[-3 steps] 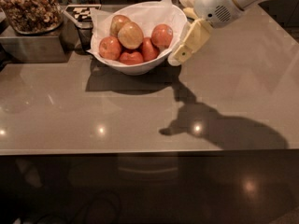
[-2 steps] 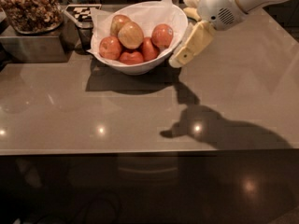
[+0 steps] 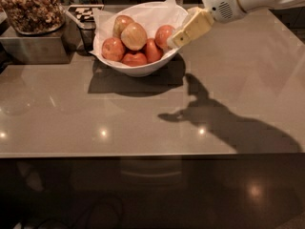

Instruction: Pick apple from white bowl

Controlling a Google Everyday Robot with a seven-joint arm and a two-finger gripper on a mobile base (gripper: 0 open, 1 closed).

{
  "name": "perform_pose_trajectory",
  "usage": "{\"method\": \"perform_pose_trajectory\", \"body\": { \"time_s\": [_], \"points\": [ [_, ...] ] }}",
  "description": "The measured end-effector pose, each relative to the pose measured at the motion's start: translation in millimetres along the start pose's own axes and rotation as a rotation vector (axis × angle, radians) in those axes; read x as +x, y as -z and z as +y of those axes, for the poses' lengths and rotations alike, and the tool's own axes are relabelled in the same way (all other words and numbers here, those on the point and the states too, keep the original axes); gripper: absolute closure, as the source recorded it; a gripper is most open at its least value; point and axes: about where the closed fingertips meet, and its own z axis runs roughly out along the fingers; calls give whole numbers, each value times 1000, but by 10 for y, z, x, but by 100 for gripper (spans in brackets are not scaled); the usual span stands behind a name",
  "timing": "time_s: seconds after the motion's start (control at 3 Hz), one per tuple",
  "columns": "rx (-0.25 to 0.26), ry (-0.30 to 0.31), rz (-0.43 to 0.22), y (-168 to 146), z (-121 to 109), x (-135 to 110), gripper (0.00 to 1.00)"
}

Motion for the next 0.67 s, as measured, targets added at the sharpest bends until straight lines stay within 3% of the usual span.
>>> {"method": "perform_pose_trajectory", "body": {
  "time_s": [0.33,0.67],
  "points": [
    [72,-15,-57,-141,-234,-109,0],
    [42,-39,-80,-489,-277,-157,0]
  ]
}}
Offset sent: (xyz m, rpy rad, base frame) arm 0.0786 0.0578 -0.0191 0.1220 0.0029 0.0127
